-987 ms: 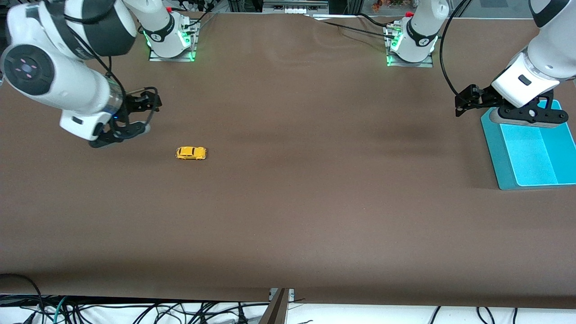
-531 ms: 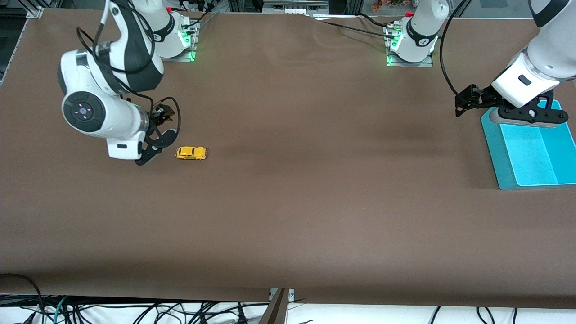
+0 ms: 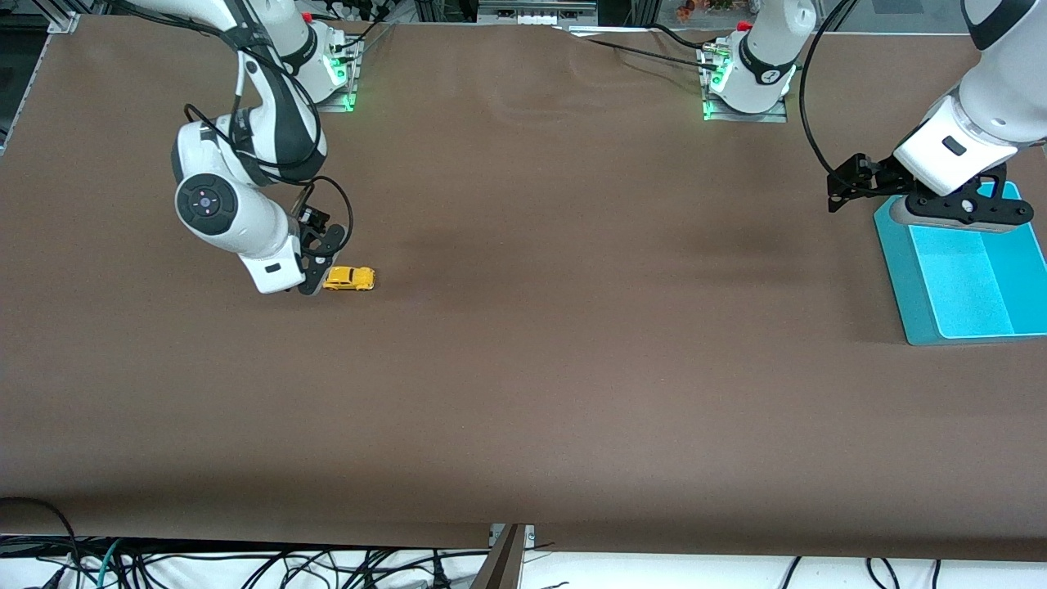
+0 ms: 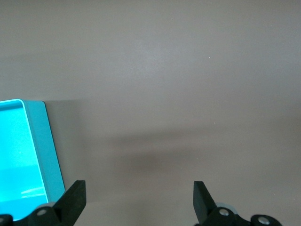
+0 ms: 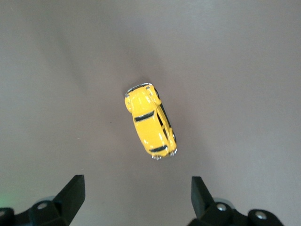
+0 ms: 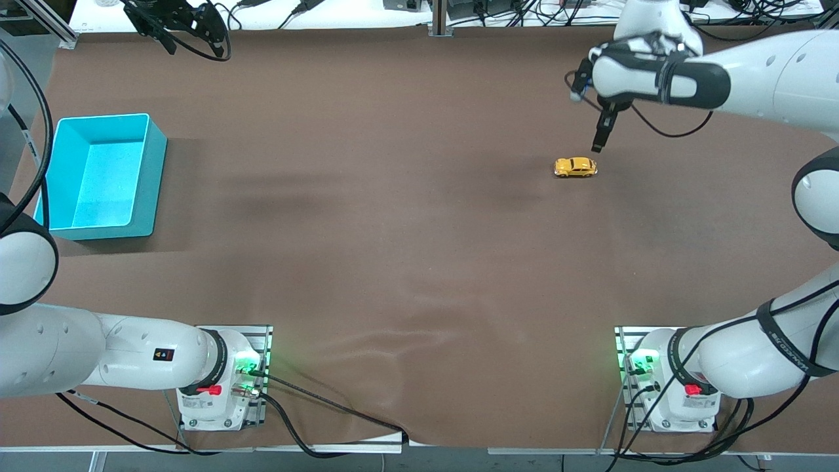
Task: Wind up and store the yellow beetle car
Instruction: 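Lower the right gripper onto the car and press it down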
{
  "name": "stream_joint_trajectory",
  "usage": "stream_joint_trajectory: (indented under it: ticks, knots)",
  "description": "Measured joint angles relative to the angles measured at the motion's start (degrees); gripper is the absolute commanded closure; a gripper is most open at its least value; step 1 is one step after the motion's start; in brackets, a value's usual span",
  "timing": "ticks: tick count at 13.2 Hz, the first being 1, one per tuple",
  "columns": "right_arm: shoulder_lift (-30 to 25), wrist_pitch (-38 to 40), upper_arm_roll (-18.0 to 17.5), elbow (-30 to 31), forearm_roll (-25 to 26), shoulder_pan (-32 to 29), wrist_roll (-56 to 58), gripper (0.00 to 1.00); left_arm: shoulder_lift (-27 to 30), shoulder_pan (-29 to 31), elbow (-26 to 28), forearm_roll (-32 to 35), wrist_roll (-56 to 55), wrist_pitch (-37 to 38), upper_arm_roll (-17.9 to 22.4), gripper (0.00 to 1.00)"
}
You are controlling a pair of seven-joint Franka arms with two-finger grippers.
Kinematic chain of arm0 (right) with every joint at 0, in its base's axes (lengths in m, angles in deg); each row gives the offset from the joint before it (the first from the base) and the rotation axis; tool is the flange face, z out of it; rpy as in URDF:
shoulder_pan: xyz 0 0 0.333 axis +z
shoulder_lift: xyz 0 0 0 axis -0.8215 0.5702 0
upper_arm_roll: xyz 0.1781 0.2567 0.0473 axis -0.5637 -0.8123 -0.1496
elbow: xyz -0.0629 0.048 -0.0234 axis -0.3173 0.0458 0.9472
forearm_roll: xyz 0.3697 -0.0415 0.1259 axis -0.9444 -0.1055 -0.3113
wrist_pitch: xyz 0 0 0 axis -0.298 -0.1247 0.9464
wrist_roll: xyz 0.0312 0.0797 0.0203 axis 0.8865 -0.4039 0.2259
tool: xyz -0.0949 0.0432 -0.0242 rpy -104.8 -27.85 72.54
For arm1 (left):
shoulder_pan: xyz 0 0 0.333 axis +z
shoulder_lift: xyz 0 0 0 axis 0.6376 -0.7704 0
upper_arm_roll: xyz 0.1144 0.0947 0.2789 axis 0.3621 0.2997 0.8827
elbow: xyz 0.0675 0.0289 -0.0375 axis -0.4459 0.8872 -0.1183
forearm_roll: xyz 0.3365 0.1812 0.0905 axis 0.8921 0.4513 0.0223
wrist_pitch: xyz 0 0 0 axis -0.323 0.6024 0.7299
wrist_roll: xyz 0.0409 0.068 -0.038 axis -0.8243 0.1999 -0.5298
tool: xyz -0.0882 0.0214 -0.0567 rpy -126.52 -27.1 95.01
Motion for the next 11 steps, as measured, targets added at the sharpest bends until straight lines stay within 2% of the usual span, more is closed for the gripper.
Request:
stream_joint_trajectory:
  ticks: [4,8,11]
  knots:
    - [0.05,-12.95,0.02,7.8,0.02,0.01,9.07,0.01,-0.02,0.03,0.0,0.0,0.0,0.1,0.03,0.0]
    - [0.78,-17.79,0.02,9.1,0.03,0.01,15.21,0.02,-0.03,0.03,0.0,0.0,0.0,0.1,0.03,0.0]
    - [3.33,-22.98,0.01,9.73,0.03,0.02,19.18,0.03,-0.03,0.03,0.0,0.0,0.0,0.11,0.03,0.0]
